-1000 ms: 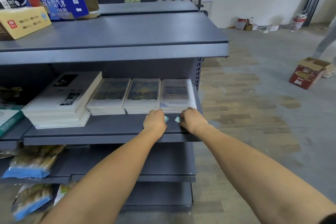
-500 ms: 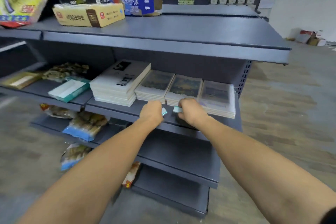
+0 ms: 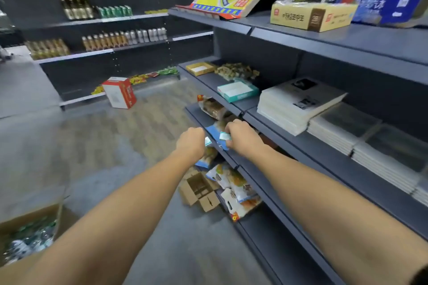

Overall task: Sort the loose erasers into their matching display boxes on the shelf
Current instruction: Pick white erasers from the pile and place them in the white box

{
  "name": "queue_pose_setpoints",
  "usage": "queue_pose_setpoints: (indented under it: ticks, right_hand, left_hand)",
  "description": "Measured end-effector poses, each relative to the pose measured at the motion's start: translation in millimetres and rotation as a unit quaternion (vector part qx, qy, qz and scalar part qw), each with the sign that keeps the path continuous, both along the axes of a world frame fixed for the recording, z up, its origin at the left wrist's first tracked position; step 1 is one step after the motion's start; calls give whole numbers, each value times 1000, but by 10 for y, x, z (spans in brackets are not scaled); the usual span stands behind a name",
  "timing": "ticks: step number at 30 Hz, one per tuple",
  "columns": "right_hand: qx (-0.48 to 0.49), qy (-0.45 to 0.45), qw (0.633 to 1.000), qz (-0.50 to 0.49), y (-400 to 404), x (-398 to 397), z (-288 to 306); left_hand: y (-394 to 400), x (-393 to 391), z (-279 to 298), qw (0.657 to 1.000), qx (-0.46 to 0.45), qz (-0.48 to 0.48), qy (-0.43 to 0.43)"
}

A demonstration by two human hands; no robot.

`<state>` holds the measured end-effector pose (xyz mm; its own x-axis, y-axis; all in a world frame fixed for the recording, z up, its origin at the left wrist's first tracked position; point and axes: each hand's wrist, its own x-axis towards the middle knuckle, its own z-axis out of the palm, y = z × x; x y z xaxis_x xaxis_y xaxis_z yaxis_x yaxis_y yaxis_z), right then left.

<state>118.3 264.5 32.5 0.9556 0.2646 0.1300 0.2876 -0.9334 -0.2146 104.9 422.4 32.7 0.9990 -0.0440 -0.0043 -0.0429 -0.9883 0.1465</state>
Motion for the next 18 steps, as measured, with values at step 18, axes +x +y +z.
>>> queue_pose_setpoints:
  ticks: [18]
  right_hand:
    - [-34,-19,993,110,1764,848,21]
  left_hand:
    - [1630,436,-13,994,-4,110,10]
